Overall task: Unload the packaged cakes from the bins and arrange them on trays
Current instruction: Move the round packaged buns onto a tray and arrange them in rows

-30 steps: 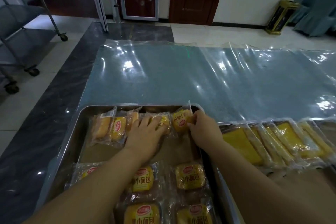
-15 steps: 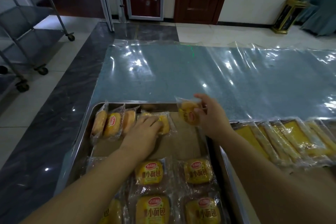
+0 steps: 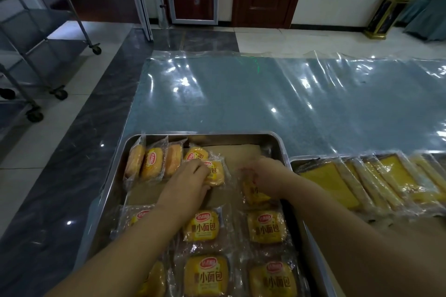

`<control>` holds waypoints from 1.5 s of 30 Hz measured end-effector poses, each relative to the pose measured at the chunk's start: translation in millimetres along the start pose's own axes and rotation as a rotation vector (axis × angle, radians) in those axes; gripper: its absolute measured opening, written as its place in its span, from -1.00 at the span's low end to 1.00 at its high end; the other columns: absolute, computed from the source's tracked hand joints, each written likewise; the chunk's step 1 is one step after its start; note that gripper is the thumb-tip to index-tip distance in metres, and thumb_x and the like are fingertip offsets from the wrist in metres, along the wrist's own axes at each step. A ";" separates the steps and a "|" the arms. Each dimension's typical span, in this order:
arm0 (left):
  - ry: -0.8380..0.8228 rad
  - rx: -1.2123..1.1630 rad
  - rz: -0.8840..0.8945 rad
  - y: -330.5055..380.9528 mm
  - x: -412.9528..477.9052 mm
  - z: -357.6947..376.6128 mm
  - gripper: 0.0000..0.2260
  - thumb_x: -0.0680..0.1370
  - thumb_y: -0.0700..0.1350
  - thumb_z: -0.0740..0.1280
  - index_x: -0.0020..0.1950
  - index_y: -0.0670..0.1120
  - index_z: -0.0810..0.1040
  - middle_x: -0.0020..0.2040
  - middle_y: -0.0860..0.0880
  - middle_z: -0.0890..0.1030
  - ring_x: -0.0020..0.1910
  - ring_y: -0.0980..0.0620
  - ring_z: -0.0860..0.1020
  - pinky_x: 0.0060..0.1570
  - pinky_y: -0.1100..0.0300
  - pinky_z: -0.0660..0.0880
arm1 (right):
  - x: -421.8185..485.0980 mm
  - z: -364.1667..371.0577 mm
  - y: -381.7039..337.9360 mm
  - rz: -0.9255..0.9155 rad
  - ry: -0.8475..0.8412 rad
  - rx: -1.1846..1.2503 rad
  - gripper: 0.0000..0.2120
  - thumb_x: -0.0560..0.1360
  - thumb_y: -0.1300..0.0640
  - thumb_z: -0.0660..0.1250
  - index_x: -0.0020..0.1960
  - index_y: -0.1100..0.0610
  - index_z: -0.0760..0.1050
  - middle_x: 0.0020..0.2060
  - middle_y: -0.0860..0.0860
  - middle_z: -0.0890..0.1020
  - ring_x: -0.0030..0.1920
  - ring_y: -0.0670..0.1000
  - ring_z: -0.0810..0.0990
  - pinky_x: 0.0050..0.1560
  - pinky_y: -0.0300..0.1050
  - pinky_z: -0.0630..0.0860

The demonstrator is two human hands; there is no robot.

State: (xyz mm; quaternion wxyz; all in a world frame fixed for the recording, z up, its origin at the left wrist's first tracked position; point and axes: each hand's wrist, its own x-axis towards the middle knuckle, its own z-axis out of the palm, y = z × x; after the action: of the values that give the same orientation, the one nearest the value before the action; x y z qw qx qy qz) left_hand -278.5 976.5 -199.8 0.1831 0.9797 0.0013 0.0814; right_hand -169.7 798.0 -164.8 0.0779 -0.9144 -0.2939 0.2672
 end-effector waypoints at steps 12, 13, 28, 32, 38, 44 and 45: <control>0.135 -0.075 0.045 21.2 18.8 6.5 -0.71 0.43 -0.09 0.43 0.13 -0.08 0.54 0.16 -0.05 0.51 0.13 0.02 0.47 0.03 0.32 0.33 | 14.3 10.5 -1.7 0.100 0.434 0.613 -0.89 0.49 -0.01 0.35 -0.20 -0.06 0.48 -0.32 -0.07 0.59 -0.31 -0.13 0.56 -0.34 -0.29 0.39; 0.140 -0.074 0.046 20.8 20.0 7.0 -0.67 0.43 -0.07 0.43 0.17 -0.08 0.53 0.20 -0.06 0.48 0.18 0.01 0.44 0.07 0.28 0.33 | 14.5 9.2 0.1 0.134 0.504 0.662 -0.91 0.48 0.02 0.37 -0.17 -0.07 0.47 -0.28 -0.08 0.60 -0.27 -0.13 0.58 -0.32 -0.28 0.42; -0.204 -0.100 0.304 32.5 9.7 31.6 -0.76 0.56 -0.14 0.21 0.16 -0.05 0.58 0.33 0.03 0.45 0.29 -0.07 0.30 0.21 0.13 0.27 | 5.6 23.4 23.8 0.079 0.601 -0.071 -0.58 0.53 0.00 0.26 0.36 0.04 0.32 0.34 0.08 0.34 0.32 0.13 0.26 0.27 0.01 0.32; -0.095 -0.083 0.258 22.6 2.6 18.8 -0.76 0.55 -0.11 0.26 0.20 -0.03 0.58 0.23 0.01 0.53 0.25 -0.02 0.40 0.20 0.05 0.37 | 6.3 36.5 22.1 -0.015 0.268 -0.008 -0.52 0.58 -0.11 0.12 0.47 -0.08 0.15 0.51 -0.03 0.09 0.49 0.12 -0.02 0.42 0.11 0.12; -0.049 0.133 -0.033 -11.2 4.4 1.0 -0.64 0.57 0.01 0.21 0.37 0.04 0.37 0.36 0.02 0.37 0.37 0.00 0.23 0.34 0.03 0.21 | -1.8 36.9 16.7 0.010 0.253 -0.012 -0.55 0.60 -0.07 0.09 0.47 -0.07 0.15 0.50 -0.05 0.10 0.49 0.10 -0.02 0.43 0.10 0.11; -0.157 0.318 -0.131 -29.6 9.2 0.2 -0.47 0.53 0.13 0.24 0.46 0.04 0.20 0.51 -0.06 0.07 0.49 -0.14 -0.06 0.44 -0.06 0.03 | 8.1 28.0 -6.3 -0.037 0.428 0.030 -0.59 0.57 -0.01 0.18 0.41 -0.03 0.29 0.40 -0.03 0.32 0.43 0.06 0.14 0.38 0.03 0.23; -0.154 0.306 -0.141 -30.5 8.9 0.3 -0.45 0.52 0.12 0.27 0.46 0.04 0.19 0.51 -0.07 0.03 0.49 -0.15 -0.11 0.43 -0.07 0.05 | 12.7 27.2 -10.5 -0.057 0.423 0.013 -0.59 0.57 0.02 0.19 0.40 -0.02 0.30 0.40 -0.03 0.32 0.43 0.07 0.15 0.38 0.03 0.24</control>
State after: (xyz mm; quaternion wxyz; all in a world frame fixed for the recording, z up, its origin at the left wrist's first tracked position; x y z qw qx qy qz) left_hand -268.9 1005.1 -209.5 0.0368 0.9969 0.0684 -0.0078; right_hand -180.8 813.5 -190.2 0.1512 -0.9410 -0.2950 0.0687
